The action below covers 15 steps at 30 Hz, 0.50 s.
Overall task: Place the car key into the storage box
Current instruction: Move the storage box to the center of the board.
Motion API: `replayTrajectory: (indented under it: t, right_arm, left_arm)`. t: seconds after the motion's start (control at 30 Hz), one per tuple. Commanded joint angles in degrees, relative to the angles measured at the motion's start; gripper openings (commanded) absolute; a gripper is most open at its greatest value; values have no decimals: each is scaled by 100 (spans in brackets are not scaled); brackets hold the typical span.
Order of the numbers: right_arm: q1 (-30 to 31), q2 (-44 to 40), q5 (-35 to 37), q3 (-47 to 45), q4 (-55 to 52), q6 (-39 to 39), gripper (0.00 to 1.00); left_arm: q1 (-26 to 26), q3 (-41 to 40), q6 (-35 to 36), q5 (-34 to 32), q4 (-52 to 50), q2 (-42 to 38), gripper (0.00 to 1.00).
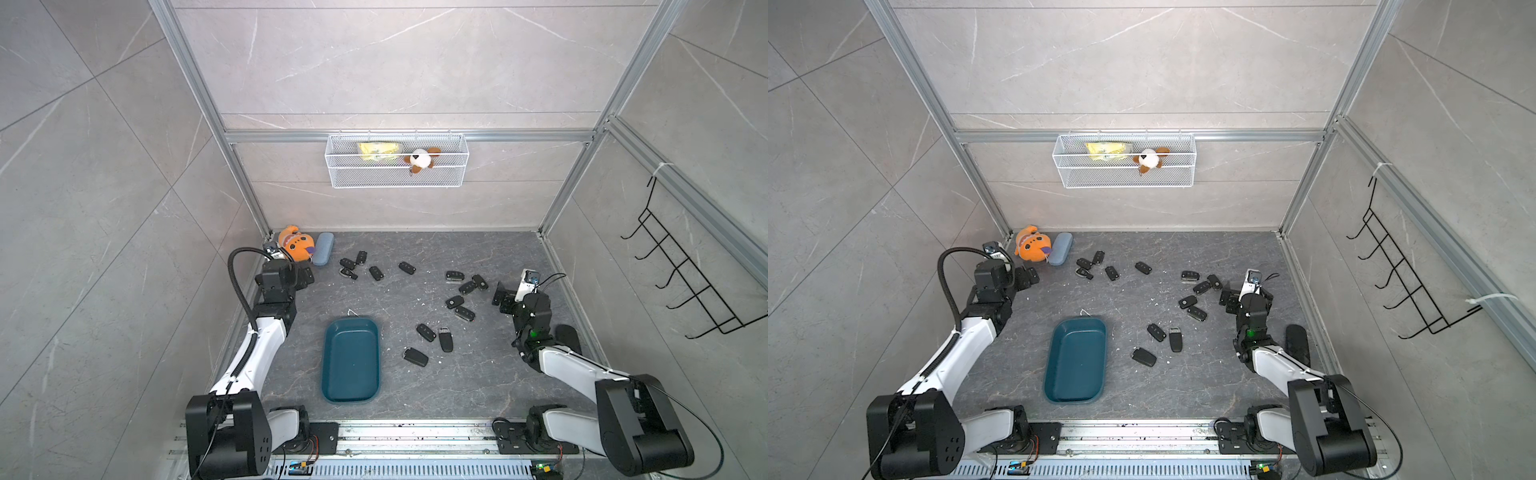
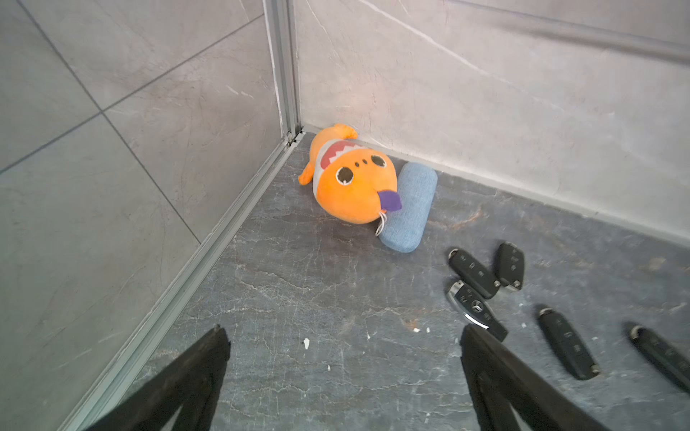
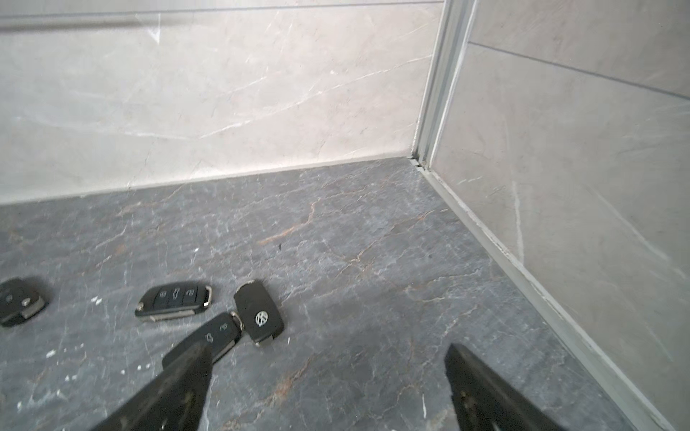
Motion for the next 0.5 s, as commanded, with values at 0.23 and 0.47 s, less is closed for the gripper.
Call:
replayTrajectory:
  t: [0.23, 0.47]
  right_arm:
    - [22, -238, 241, 1918, -3572, 2079, 100]
    - [23, -113, -939, 2024, -3543, 2219, 100]
  left_arm:
    - [101, 363, -1609, 346, -2201, -937, 100]
    - [-62, 49, -1962, 881, -2844, -1243, 100]
